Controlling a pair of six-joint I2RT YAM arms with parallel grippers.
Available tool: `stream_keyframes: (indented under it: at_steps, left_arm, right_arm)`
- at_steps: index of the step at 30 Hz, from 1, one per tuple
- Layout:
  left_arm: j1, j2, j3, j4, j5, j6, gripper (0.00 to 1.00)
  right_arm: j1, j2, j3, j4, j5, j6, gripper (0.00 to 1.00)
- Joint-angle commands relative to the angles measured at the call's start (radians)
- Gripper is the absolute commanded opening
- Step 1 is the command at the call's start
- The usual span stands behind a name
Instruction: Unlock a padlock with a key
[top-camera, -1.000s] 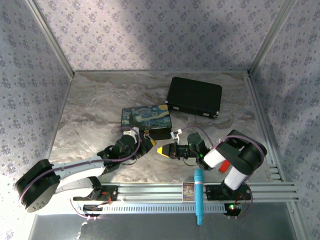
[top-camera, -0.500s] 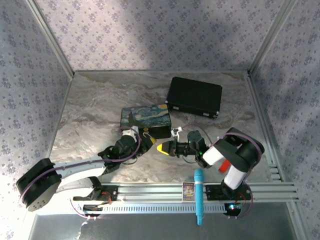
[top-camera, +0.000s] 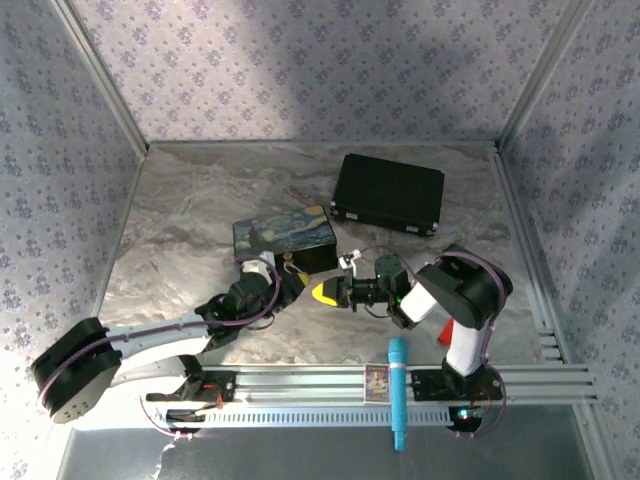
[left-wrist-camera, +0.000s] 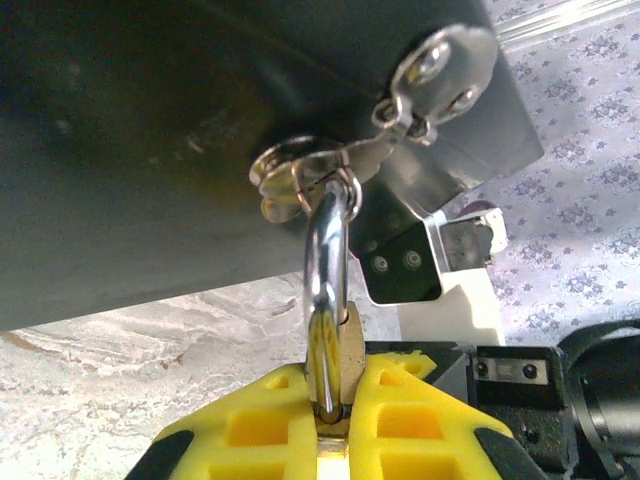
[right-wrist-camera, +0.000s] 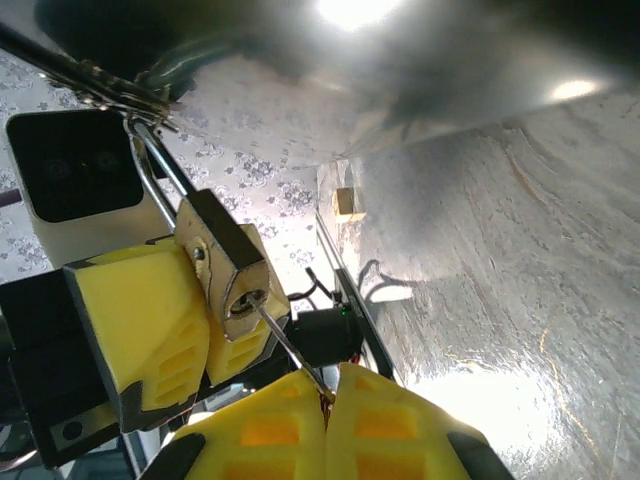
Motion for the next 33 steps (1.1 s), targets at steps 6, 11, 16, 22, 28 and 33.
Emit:
stream_keyframes:
  at_steps: [6, 11, 16, 22, 28, 33]
  left_arm:
    - [-0.052, 0.005, 0.017, 0.135, 0.202, 0.071, 0.00]
    - [-0.053, 0.014, 0.017, 0.112, 0.204, 0.084, 0.00]
    - [-0.053, 0.067, 0.019, 0.165, 0.232, 0.081, 0.00]
    - [-0.053, 0.075, 0.010, 0.198, 0.259, 0.083, 0.00]
    - [-0.054, 0.050, 0.005, 0.211, 0.271, 0.071, 0.00]
    - [-0.056, 0.045, 0.006, 0.206, 0.266, 0.076, 0.00]
  right_arm:
    - [-0.030, 0.043, 0.061, 0.032, -0.070, 0.042, 0.00]
    - [-0.025, 0.038, 0.073, 0.043, -0.095, 0.038, 0.00]
    - [0.007, 0.009, 0.085, 0.028, -0.096, 0.008, 0.00]
    - [-0.031, -0.013, 0.055, -0.001, -0.112, -0.015, 0.00]
    - [-0.070, 0.007, 0.032, -0.005, -0.124, -0.034, 0.00]
    - [-0.071, 0.017, 0.035, 0.018, -0.116, -0.026, 0.00]
